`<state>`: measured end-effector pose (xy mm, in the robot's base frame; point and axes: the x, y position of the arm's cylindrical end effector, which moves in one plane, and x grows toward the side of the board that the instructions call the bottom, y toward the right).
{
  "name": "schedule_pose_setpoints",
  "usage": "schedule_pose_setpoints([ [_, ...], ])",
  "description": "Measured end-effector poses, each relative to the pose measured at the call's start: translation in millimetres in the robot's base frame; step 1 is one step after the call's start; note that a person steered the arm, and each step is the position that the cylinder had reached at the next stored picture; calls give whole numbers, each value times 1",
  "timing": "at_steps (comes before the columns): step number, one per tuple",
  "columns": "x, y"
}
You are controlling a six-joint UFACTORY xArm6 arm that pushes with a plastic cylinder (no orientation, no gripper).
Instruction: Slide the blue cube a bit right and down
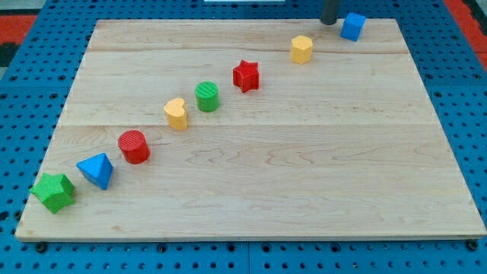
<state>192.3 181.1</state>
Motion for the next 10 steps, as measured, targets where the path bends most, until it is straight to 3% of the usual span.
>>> schedule_pose_setpoints([
  [1,22,26],
  [2,31,17],
  [3,15,7],
  [6,83,46],
  [8,41,31],
  [9,40,68],
  [10,68,68],
])
